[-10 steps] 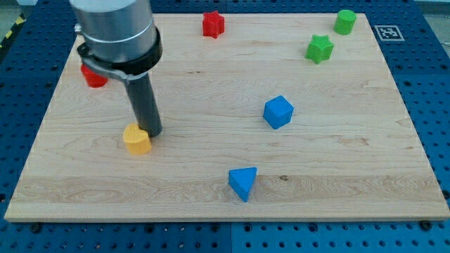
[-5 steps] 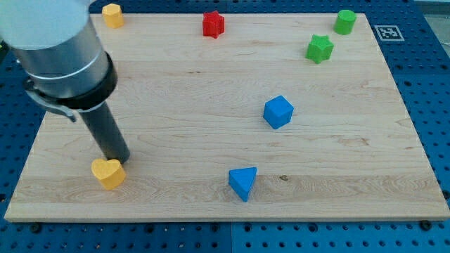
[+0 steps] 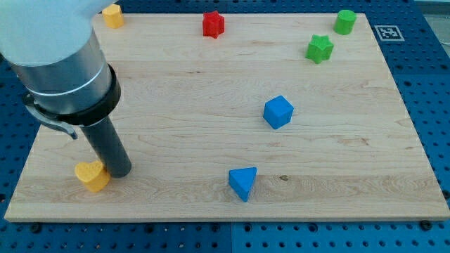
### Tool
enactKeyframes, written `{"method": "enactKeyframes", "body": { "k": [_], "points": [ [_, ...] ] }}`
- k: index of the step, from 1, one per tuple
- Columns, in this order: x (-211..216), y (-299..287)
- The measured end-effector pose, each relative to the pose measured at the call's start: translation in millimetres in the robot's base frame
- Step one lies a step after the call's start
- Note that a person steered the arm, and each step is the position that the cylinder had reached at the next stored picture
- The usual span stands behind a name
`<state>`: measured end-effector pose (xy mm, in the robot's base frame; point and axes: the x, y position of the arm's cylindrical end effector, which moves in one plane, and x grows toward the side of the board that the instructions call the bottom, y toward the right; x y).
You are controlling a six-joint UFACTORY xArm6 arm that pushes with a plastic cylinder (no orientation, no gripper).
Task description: Move the yellow heart towards the bottom left
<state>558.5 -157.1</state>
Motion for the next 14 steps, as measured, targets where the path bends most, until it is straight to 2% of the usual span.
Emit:
{"method": "enactKeyframes", "body": {
  "k": [5,6,8,10,12,14],
  "points": [
    [13.4,-41.3],
    [11.5,-25.2],
    [-44.7,67.6],
    [-95.9,91.1],
    [-200.3,178.2],
    [-237.8,225.3]
  ]
}}
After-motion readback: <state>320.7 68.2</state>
